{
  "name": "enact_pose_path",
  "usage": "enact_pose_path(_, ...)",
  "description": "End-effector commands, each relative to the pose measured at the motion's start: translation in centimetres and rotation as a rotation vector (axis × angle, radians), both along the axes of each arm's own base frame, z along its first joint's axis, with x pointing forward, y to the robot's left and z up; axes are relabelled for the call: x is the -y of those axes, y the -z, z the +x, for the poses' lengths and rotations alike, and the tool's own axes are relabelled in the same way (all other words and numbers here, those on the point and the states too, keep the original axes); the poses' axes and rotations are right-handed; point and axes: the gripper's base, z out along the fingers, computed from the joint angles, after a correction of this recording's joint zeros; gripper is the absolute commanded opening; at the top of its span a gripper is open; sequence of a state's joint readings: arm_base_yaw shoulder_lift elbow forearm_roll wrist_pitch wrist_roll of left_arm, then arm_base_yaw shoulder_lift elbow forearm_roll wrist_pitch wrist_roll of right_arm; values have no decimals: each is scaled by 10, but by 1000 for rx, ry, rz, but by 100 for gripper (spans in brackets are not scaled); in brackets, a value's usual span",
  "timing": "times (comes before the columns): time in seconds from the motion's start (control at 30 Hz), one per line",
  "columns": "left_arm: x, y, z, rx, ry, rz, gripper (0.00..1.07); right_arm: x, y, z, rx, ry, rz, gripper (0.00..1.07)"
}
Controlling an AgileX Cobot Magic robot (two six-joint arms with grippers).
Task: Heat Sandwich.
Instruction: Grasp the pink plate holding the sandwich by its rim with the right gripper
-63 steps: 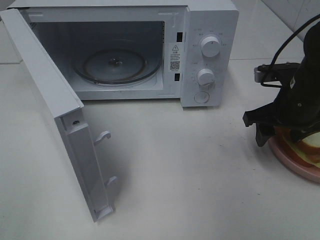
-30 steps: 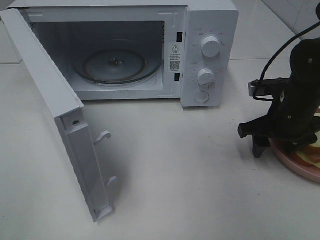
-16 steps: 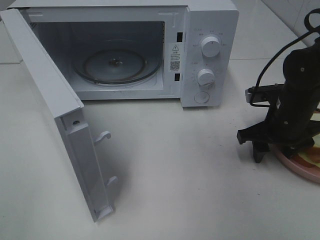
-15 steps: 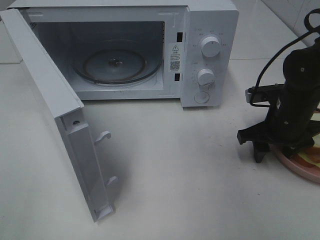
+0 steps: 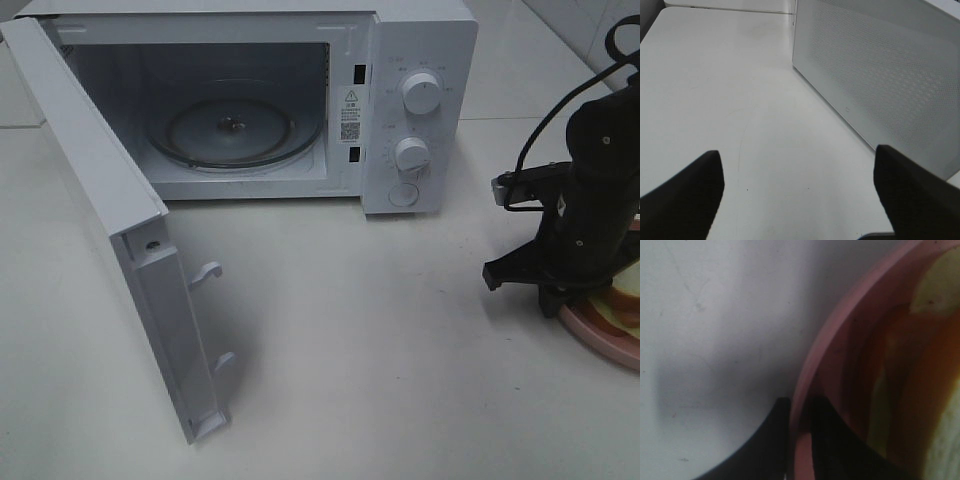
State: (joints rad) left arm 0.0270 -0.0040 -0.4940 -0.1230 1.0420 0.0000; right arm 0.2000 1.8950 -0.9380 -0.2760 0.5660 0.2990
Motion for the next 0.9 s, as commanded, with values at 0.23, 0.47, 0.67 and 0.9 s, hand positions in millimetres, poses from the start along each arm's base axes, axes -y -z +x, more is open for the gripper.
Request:
enact_pose_path(0.23,0,0,-3,31,6,-2,76,1,6,-3,-20,19,-2,0)
enact_pose_path(0.47,0,0,-3,31,6,-2,76,1,6,-3,-21,13,-7,0)
enact_pose_path(0.67,0,0,-3,31,6,-2,76,2,6,-3,-28,3,-27,0)
enact_pose_path(0.9,0,0,-3,31,6,-2,76,5,5,-5,-49,-16,-59,0)
